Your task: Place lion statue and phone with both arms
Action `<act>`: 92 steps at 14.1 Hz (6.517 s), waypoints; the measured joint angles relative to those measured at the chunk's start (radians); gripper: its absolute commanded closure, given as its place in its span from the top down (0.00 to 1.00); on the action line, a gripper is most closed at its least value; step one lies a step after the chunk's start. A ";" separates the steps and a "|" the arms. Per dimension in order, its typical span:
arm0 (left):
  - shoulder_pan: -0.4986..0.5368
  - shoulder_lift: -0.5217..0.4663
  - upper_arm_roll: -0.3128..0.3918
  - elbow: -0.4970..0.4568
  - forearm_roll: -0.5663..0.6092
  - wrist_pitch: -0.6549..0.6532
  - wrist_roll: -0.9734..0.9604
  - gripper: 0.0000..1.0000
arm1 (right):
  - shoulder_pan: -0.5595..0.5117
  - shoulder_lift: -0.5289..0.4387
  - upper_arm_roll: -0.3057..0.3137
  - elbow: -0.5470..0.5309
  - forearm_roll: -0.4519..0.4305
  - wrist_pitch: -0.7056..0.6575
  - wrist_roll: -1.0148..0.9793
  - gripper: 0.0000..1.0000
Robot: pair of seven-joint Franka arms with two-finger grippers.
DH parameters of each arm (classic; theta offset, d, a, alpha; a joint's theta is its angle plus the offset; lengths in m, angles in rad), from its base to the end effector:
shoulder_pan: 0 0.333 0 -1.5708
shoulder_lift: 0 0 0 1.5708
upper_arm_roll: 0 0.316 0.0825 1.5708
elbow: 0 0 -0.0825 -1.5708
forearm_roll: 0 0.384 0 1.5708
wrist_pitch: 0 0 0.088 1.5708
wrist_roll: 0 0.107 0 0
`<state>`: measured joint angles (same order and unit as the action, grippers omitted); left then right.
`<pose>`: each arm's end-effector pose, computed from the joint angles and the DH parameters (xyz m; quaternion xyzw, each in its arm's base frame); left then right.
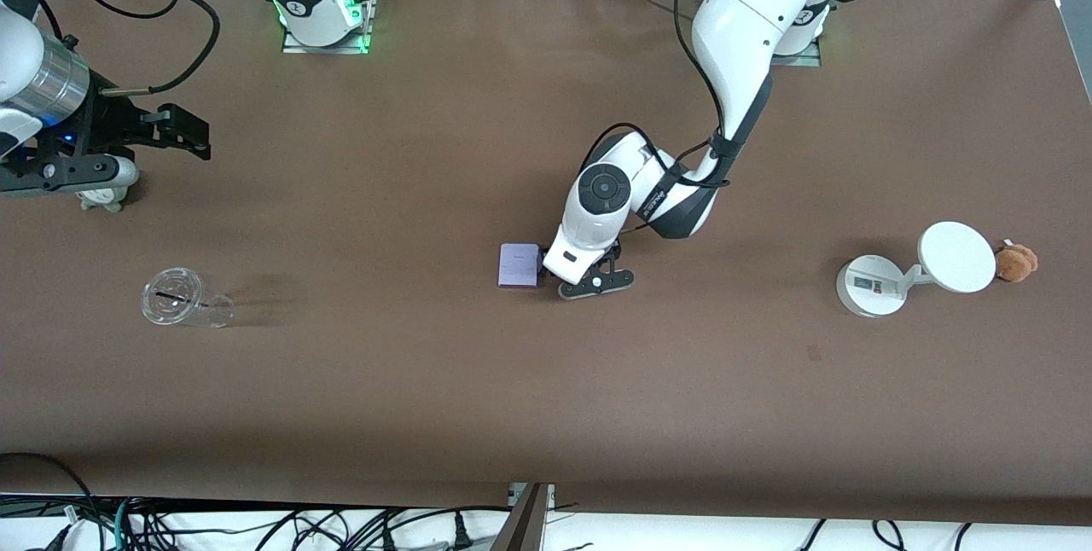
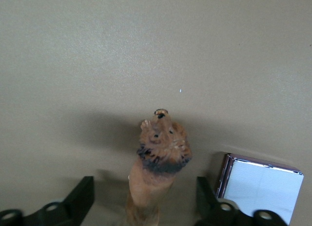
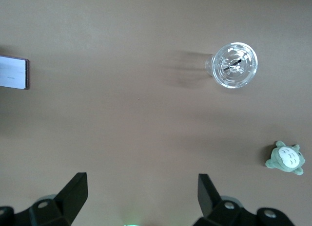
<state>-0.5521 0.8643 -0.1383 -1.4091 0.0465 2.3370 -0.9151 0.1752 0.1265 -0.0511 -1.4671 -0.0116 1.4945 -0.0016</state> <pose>0.5807 -0.4518 0.1932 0.9913 0.1222 0.0001 0.0496 0.5799 0.0729 0.5947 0.9968 0.0626 -0.0488 0.0120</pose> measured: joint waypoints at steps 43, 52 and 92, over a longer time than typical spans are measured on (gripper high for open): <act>0.677 -0.450 -0.064 -0.644 0.003 0.114 0.690 0.00 | 0.536 0.678 0.013 -0.001 0.021 0.862 0.771 1.00; 0.642 -0.357 -0.096 -0.602 0.003 0.152 0.669 0.00 | 0.548 0.710 0.012 -0.001 0.021 0.894 0.771 1.00; 0.687 -0.728 -0.084 0.000 0.003 -1.117 0.705 1.00 | 0.092 0.560 -0.103 -0.091 0.017 0.601 0.136 0.26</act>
<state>0.1346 0.1360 -0.2222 -1.4088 0.0498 1.2203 -0.2100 0.2674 0.6866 -0.1546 -1.5577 0.0057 2.0950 0.1339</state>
